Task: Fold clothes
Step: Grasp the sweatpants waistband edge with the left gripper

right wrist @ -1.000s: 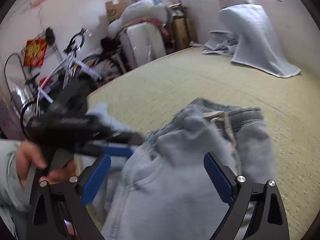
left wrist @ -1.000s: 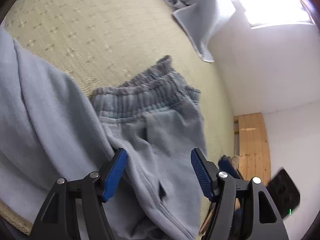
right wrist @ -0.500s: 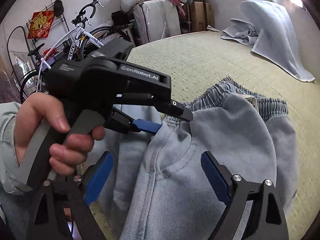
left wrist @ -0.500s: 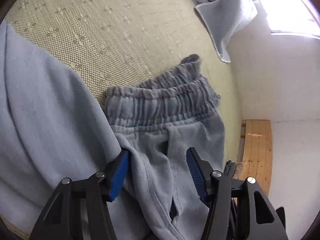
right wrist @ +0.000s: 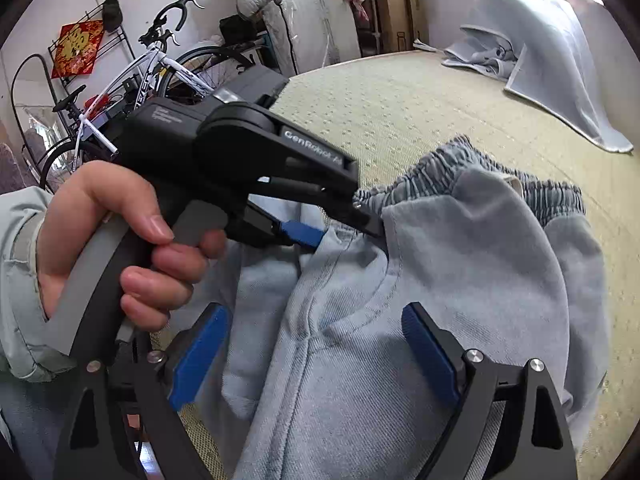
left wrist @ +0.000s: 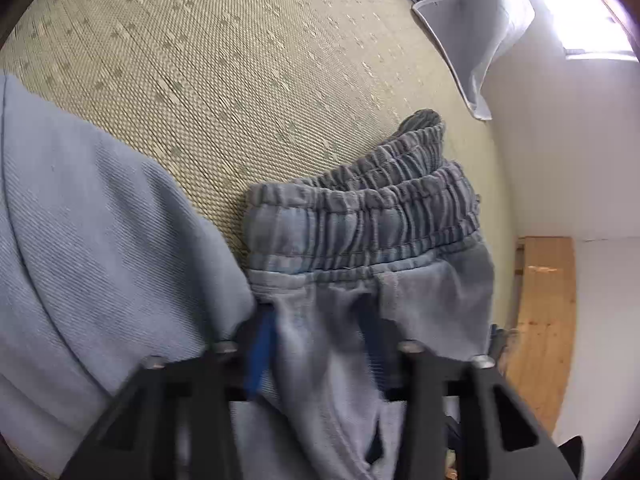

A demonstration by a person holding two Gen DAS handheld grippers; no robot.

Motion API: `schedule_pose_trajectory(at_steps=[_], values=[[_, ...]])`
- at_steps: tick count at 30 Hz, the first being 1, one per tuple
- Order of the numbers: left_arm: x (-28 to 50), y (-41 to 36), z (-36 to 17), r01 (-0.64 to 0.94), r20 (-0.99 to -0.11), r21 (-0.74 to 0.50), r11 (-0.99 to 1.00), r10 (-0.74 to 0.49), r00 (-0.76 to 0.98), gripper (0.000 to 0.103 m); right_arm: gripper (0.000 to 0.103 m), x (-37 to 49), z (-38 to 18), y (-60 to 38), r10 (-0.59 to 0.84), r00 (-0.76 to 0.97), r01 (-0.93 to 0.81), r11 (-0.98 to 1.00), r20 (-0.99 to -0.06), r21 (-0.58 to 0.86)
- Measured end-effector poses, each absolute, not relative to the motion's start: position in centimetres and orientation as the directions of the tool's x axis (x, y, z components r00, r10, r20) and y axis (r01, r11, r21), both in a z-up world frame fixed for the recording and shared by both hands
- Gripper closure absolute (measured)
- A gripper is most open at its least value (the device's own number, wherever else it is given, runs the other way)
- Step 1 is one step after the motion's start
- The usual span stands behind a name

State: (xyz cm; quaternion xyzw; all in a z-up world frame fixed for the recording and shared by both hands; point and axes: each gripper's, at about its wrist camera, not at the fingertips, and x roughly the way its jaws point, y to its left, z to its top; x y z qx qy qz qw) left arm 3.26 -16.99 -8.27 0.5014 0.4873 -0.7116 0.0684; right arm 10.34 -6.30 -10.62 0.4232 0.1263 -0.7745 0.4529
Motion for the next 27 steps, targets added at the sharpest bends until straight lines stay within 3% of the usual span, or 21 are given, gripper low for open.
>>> schedule_pose_trajectory(at_steps=[1, 2, 16, 25, 27], values=[[3.4, -17.1, -8.3, 0.593, -0.782, -0.622, -0.510, 0.385, -0.489, 0.093, 0.011, 10.2, -10.7, -6.3, -0.595, -0.231, 0.806, -0.560, -0.770, 0.191], [3.5, -17.3, -8.2, 0.601, -0.784, -0.620, -0.505, 0.379, -0.491, 0.096, 0.011, 10.2, -10.7, -6.2, -0.596, -0.233, 0.805, -0.561, -0.768, 0.191], [5.8, -15.1, -0.2, 0.346, -0.622, -0.755, -0.557, 0.443, -0.646, 0.100, 0.012, 10.8, -9.1, -5.8, -0.614, -0.354, 0.769, -0.620, -0.705, 0.154], [5.1, -13.1, 0.7, 0.303, -0.592, -0.784, -0.542, 0.503, -0.630, 0.100, 0.053, 10.1, -9.7, -7.4, -0.537, -0.452, 0.720, -0.691, -0.712, 0.064], [5.4, -13.0, 0.5, 0.307, -0.594, -0.782, -0.542, 0.500, -0.630, 0.100, 0.076, 9.8, -9.8, -7.5, -0.538, -0.456, 0.716, -0.694, -0.708, 0.066]])
